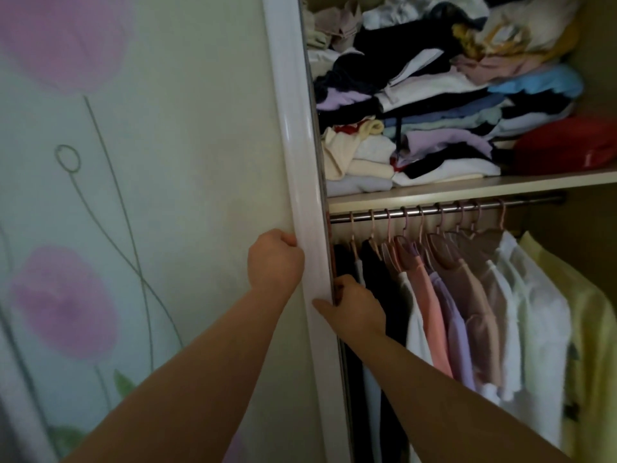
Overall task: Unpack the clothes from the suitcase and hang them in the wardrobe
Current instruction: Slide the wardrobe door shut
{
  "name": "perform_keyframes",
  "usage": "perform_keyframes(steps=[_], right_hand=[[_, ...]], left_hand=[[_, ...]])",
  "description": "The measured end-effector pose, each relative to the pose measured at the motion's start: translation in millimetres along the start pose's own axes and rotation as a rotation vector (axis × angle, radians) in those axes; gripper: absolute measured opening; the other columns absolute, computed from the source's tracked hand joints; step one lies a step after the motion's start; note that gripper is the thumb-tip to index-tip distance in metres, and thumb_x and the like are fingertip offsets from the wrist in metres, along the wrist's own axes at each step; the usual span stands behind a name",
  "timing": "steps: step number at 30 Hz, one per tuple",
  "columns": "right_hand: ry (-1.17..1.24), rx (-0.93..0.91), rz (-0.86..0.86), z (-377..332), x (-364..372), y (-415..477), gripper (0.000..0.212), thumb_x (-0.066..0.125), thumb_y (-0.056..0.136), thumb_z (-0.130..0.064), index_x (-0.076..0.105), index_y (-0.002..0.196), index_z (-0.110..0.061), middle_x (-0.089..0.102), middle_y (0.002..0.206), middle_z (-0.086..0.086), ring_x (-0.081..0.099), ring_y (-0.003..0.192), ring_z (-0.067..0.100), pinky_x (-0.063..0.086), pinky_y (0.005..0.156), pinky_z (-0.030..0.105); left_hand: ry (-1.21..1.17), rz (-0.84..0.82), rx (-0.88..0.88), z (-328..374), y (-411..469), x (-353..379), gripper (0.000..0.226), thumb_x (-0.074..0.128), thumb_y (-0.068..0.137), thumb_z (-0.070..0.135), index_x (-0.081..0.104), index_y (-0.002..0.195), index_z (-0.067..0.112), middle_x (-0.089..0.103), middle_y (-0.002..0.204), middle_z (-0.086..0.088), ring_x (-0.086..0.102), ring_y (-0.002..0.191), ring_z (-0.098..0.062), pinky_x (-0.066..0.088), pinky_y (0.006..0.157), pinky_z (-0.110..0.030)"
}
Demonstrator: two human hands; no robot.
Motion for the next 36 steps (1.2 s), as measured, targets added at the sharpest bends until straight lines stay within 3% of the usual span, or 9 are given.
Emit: perform_keyframes(steps=[6, 11, 15, 18, 20, 23, 25, 27, 36], right_hand=[[-0.093, 0.120, 0.130, 30, -36, -6, 0.050, 0.066, 0.078, -0.048, 0.051, 0.116, -0.018, 0.062, 0.113, -0.001, 0.062, 0.100, 0.020, 0.050, 0.075, 0.030], [-0.159, 0.191, 0.239, 47, -77, -14, 0.064, 0.069, 0.074, -0.042, 0.042, 0.128, -0.020, 0.056, 0.126, 0.003, 0.056, 0.113, 0.025, 0.049, 0.088, 0.036], [-0.387, 0.032, 0.397, 28, -115, -26, 0.094, 0.073, 0.072, -0.031, 0.017, 0.147, -0.021, 0.027, 0.149, 0.009, 0.032, 0.136, 0.029, 0.036, 0.104, 0.045], [-0.636, -0.243, 0.386, 11, -116, -31, 0.098, 0.071, 0.062, -0.012, 0.024, 0.148, -0.015, 0.026, 0.153, 0.013, 0.026, 0.141, 0.030, 0.035, 0.107, 0.050], [-0.810, -0.342, 0.253, 16, -104, -31, 0.093, 0.065, 0.064, -0.009, 0.026, 0.148, -0.012, 0.013, 0.158, 0.011, 0.006, 0.145, 0.028, 0.014, 0.116, 0.051], [-0.945, -0.307, 0.098, 46, -116, -28, 0.086, 0.051, 0.083, -0.012, -0.004, 0.150, -0.011, -0.029, 0.152, 0.005, -0.028, 0.140, 0.027, -0.014, 0.114, 0.051], [-1.024, -0.257, 0.023, 65, -135, -30, 0.084, 0.042, 0.090, -0.014, -0.024, 0.143, -0.011, -0.043, 0.142, 0.006, -0.036, 0.135, 0.026, -0.016, 0.113, 0.051], [-1.057, -0.242, 0.012, 73, -151, -32, 0.083, 0.039, 0.092, -0.016, -0.029, 0.140, -0.010, -0.044, 0.142, 0.007, -0.036, 0.135, 0.026, -0.018, 0.111, 0.052], [-1.057, -0.061, 0.028, 124, -201, -30, 0.081, 0.042, 0.093, -0.025, -0.016, 0.145, -0.004, -0.043, 0.139, 0.015, -0.038, 0.131, 0.027, -0.017, 0.111, 0.051]], left_hand=[[-0.149, -0.203, 0.124, 30, -12, 42, 0.028, 0.050, 0.070, 0.017, 0.073, 0.086, 0.018, 0.074, 0.088, -0.004, 0.069, 0.085, -0.023, 0.056, 0.084, -0.036], [-0.071, -0.435, 0.356, 60, -34, 74, 0.042, 0.047, 0.081, 0.003, 0.072, 0.110, 0.021, 0.072, 0.107, -0.005, 0.064, 0.105, -0.022, 0.049, 0.094, -0.031], [0.284, 0.201, 0.766, 115, -62, 25, 0.048, 0.044, 0.071, 0.009, 0.069, 0.108, 0.026, 0.067, 0.118, 0.002, 0.056, 0.105, -0.026, 0.043, 0.084, -0.036], [0.473, 0.225, 0.627, 109, -49, 40, 0.062, 0.055, 0.079, 0.013, 0.045, 0.138, 0.029, 0.033, 0.152, -0.005, 0.033, 0.137, -0.030, 0.026, 0.107, -0.052], [0.521, 0.157, 0.534, 102, -43, 56, 0.065, 0.056, 0.086, 0.018, 0.033, 0.145, 0.032, 0.018, 0.158, -0.006, 0.018, 0.144, -0.031, 0.016, 0.111, -0.060], [0.503, 0.086, 0.496, 114, -51, 83, 0.068, 0.051, 0.089, 0.014, 0.024, 0.148, 0.033, 0.008, 0.160, -0.005, 0.010, 0.146, -0.031, 0.013, 0.112, -0.061], [0.466, 0.090, 0.485, 130, -59, 96, 0.069, 0.049, 0.088, 0.010, 0.024, 0.149, 0.031, 0.007, 0.160, -0.004, 0.008, 0.146, -0.031, 0.013, 0.112, -0.059], [0.462, 0.099, 0.485, 140, -68, 105, 0.071, 0.047, 0.086, 0.008, 0.022, 0.149, 0.031, 0.005, 0.161, -0.004, 0.006, 0.146, -0.031, 0.013, 0.112, -0.057], [0.560, 0.014, 0.615, 197, -106, 159, 0.074, 0.047, 0.088, 0.012, 0.012, 0.150, 0.034, -0.004, 0.160, -0.004, 0.003, 0.146, -0.033, 0.023, 0.111, -0.048]])
Point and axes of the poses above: each hand's wrist, its own y-axis towards the middle knuckle, its own x-axis out of the palm, z = x × y, the point moved 10 cm from there along y, towards the middle knuckle
